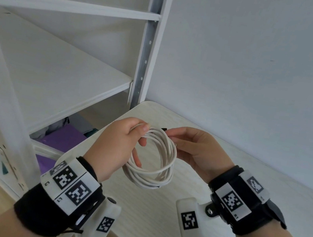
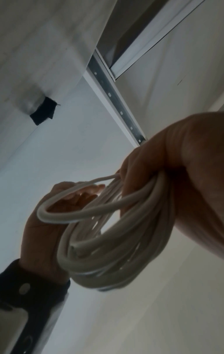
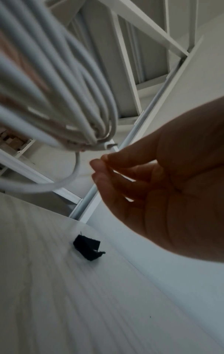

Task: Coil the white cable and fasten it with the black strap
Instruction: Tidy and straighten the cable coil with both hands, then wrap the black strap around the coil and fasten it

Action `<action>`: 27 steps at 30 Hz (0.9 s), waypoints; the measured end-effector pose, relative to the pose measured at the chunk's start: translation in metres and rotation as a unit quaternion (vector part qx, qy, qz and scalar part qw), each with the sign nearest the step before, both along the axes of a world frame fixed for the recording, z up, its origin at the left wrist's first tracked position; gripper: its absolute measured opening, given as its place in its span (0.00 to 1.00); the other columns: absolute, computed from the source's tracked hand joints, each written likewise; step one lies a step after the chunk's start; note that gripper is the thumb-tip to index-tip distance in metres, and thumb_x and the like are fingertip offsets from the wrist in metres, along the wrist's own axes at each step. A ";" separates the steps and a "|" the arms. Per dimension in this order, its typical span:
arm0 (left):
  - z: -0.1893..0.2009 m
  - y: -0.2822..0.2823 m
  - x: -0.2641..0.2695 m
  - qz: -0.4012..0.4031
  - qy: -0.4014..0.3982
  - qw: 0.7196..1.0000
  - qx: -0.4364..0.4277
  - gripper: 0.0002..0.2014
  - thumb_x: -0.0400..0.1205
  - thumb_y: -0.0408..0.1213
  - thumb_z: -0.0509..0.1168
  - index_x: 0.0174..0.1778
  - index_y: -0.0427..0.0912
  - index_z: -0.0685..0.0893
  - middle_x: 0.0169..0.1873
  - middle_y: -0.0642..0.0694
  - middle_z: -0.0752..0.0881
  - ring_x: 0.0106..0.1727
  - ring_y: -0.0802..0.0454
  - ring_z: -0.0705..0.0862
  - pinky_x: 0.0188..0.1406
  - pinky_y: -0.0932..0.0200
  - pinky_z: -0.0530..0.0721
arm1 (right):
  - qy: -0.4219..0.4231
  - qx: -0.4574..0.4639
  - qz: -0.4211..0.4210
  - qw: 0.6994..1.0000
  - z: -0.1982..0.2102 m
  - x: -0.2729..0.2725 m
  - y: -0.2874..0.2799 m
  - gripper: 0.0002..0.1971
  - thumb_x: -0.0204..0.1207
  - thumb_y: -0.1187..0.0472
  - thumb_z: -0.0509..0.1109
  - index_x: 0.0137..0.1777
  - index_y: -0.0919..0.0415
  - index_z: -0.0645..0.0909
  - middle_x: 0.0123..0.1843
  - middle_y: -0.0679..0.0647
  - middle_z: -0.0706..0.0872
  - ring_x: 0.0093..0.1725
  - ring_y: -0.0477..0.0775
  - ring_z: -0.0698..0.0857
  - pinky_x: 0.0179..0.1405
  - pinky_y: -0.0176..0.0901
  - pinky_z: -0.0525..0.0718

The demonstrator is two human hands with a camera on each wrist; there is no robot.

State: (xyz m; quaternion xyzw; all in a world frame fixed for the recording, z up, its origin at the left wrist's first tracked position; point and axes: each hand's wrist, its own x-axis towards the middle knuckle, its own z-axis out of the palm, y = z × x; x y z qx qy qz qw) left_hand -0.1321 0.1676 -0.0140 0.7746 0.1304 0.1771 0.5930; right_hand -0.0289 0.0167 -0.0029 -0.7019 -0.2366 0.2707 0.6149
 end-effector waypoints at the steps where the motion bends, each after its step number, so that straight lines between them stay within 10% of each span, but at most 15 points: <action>1: -0.001 0.000 -0.001 -0.002 0.002 1.000 0.004 0.15 0.87 0.40 0.55 0.34 0.50 0.78 0.31 0.52 0.79 0.12 0.59 0.77 0.13 0.71 0.68 | -0.001 -0.005 -0.007 1.000 -0.001 0.001 0.001 0.09 0.75 0.72 0.66 0.54 0.71 0.83 0.54 0.66 0.86 0.52 0.60 0.83 0.64 0.55 0.81; 6: -0.004 0.001 -0.005 -0.013 0.013 1.000 0.021 0.17 0.87 0.40 0.55 0.31 0.52 0.76 0.31 0.52 0.78 0.13 0.59 0.78 0.14 0.71 0.68 | -0.148 -0.116 -0.054 0.981 -0.013 0.020 0.012 0.10 0.77 0.66 0.66 0.53 0.53 0.84 0.54 0.52 0.87 0.52 0.52 0.83 0.56 0.44 0.80; 12: -0.005 0.000 -0.010 -0.015 0.024 0.999 0.030 0.18 0.86 0.41 0.55 0.29 0.53 0.75 0.29 0.52 0.78 0.13 0.59 0.78 0.14 0.71 0.68 | -0.366 -0.379 0.018 0.850 -0.041 0.057 0.037 0.23 0.80 0.64 0.59 0.74 0.47 0.69 0.78 0.50 0.69 0.75 0.59 0.68 0.75 0.55 0.67; 21: -0.006 0.001 -0.010 -0.025 0.040 0.998 0.029 0.13 0.86 0.42 0.55 0.39 0.53 0.80 0.32 0.51 0.80 0.14 0.58 0.78 0.17 0.69 0.70 | -0.404 -0.559 0.060 0.722 -0.036 0.061 0.053 0.13 0.76 0.55 0.64 0.56 0.60 0.82 0.62 0.59 0.75 0.53 0.62 0.74 0.56 0.52 0.78; 24: -0.005 0.000 -0.012 -0.030 0.040 0.998 0.033 0.12 0.86 0.42 0.55 0.41 0.53 0.80 0.32 0.52 0.80 0.14 0.59 0.78 0.18 0.68 0.70 | -0.397 -0.555 0.027 0.731 -0.028 0.057 0.048 0.12 0.77 0.52 0.65 0.56 0.54 0.82 0.60 0.55 0.78 0.63 0.61 0.73 0.61 0.53 0.73; 27: -0.003 0.000 -0.014 -0.031 0.039 0.998 0.034 0.12 0.86 0.42 0.55 0.41 0.52 0.81 0.32 0.52 0.80 0.14 0.59 0.78 0.19 0.67 0.70 | -0.350 -0.397 -0.061 0.846 -0.015 0.052 0.033 0.04 0.74 0.56 0.69 0.48 0.53 0.82 0.50 0.54 0.87 0.54 0.57 0.82 0.55 0.50 0.79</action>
